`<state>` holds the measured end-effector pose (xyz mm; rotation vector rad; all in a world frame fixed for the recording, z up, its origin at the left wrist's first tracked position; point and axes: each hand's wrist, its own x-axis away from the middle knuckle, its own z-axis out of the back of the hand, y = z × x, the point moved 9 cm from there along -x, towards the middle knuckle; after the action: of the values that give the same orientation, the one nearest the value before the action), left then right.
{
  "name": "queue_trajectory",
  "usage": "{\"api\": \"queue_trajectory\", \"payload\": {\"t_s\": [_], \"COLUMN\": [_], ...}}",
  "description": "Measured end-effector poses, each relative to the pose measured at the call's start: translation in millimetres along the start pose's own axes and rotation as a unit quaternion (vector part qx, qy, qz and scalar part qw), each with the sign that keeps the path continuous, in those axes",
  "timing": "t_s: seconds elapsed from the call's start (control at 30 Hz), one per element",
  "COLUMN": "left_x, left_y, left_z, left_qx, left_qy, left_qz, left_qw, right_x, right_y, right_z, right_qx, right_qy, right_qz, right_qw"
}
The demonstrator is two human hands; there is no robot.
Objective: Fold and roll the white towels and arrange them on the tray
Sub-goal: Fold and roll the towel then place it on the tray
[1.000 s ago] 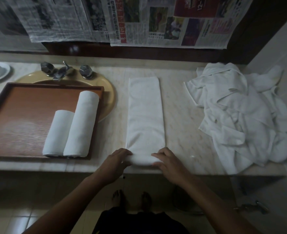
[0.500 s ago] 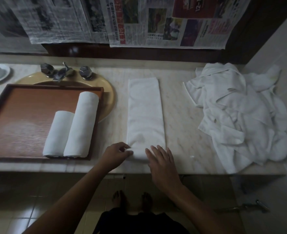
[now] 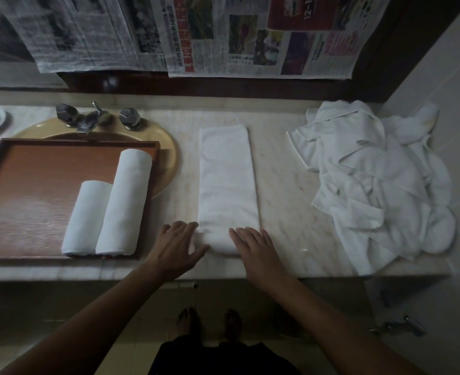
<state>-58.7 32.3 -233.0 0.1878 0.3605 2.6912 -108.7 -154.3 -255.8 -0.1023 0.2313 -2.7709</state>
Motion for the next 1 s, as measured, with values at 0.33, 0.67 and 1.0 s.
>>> {"api": "queue_trajectory", "payload": {"t_s": [0.33,0.67,1.0], "left_x": [-12,-36,0], "left_y": [58,50,27], "left_z": [-20,-7,-18], "left_qx": [-0.007,-0.005,-0.015], "left_qy": [-0.001,-0.009,-0.065], "left_qz": [-0.070,-0.074,-0.108], "left_qw": [0.997,0.997,0.992], "right_x": [-16,-13,1], "right_y": [6,5,5], "right_z": [4,18,15], "right_qx": [-0.018,-0.037,-0.022], "right_qy": [-0.050,0.017,-0.018], "right_qz": [-0.002,-0.033,-0.002], "right_qw": [0.999,0.999,1.000]}}
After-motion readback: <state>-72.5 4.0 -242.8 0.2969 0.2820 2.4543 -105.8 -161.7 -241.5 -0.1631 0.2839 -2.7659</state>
